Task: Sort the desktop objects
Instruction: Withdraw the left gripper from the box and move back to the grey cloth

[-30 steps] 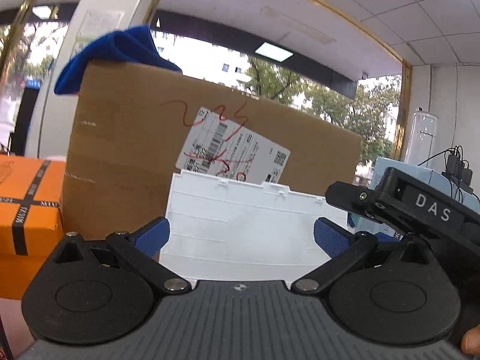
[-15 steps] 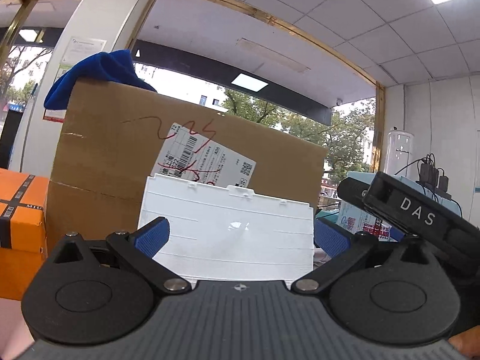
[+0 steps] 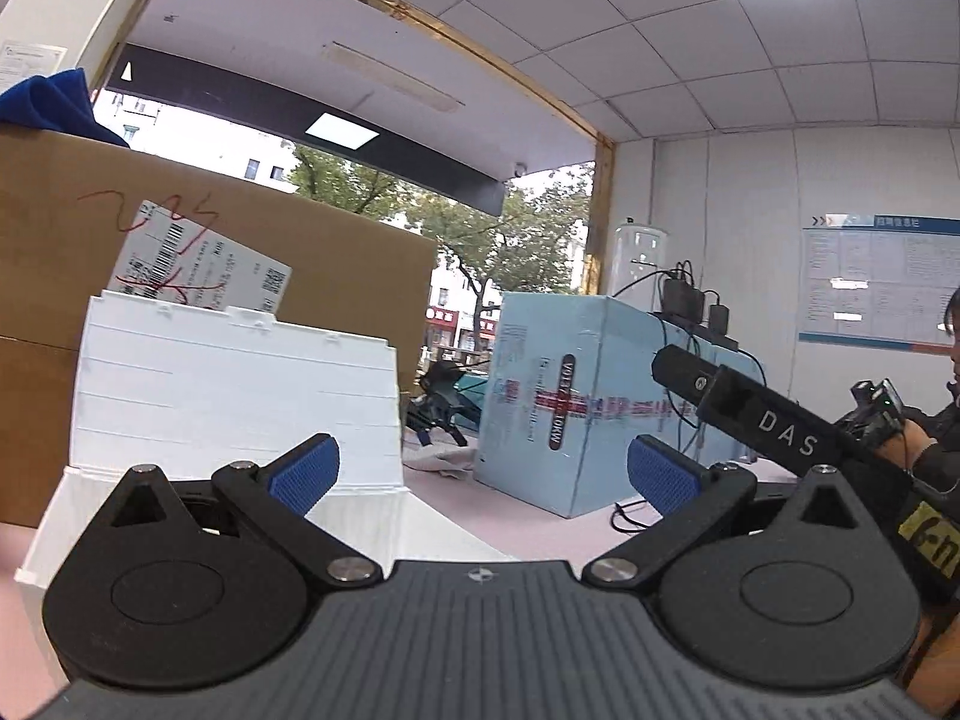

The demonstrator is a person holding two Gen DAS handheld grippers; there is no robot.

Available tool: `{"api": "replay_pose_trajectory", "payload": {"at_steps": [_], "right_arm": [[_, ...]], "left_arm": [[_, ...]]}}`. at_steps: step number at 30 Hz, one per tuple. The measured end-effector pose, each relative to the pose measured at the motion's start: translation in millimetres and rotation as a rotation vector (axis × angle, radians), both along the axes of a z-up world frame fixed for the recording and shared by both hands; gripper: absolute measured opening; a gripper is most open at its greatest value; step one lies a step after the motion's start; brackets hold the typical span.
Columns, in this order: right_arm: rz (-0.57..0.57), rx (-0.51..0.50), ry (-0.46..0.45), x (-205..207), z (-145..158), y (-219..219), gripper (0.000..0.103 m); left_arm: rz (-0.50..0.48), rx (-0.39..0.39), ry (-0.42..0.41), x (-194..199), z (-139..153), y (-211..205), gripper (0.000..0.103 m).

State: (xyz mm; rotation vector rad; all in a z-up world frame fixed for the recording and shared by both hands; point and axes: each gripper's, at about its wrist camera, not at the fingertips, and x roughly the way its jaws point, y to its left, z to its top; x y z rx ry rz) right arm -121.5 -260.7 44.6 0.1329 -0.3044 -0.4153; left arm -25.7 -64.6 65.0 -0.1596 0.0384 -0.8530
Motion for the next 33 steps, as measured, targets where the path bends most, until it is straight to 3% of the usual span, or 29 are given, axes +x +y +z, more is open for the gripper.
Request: {"api": "replay_pose_trajectory", "payload": {"at_steps": [5,10,15,19,22,26,27,30,33], "right_arm": [[-0.108,0.017,0.033,-24,-17,-30,0.103],[-0.202,0.105,0.008,-55,-25,-68,0.103],[-0.226,0.115,0.016,-73,-28,-98,0.103],[-0.164,0.181,-0.003,-79,-29,-124,0.103],[-0.087,0.270,0.037,-77,-28,-141,0.103],[0.063,0.240,0.072,-77,-23,-143,0.103],[0.085,0.237,0.101,-74,-22,-144,0.103],[0.174,0.300,0.191,-65,-21,-156,0.103],[0.211,0.387,0.208,-65,-22,-164,0.103]], "left_arm": [[-0.073,0.087,-0.025,-13,-9,-17,0.103],[-0.118,0.148,-0.047,-20,-15,-26,0.103],[-0.133,0.192,-0.072,-24,-22,-32,0.103],[-0.133,0.238,-0.093,-30,-27,-40,0.103],[-0.118,0.277,-0.126,-36,-27,-47,0.103],[-0.095,0.281,-0.186,-49,-24,-53,0.103],[-0.101,0.281,-0.180,-51,-23,-56,0.103],[-0.174,0.280,-0.049,-46,-20,-77,0.103],[-0.209,0.300,0.006,-45,-19,-103,0.103]]}}
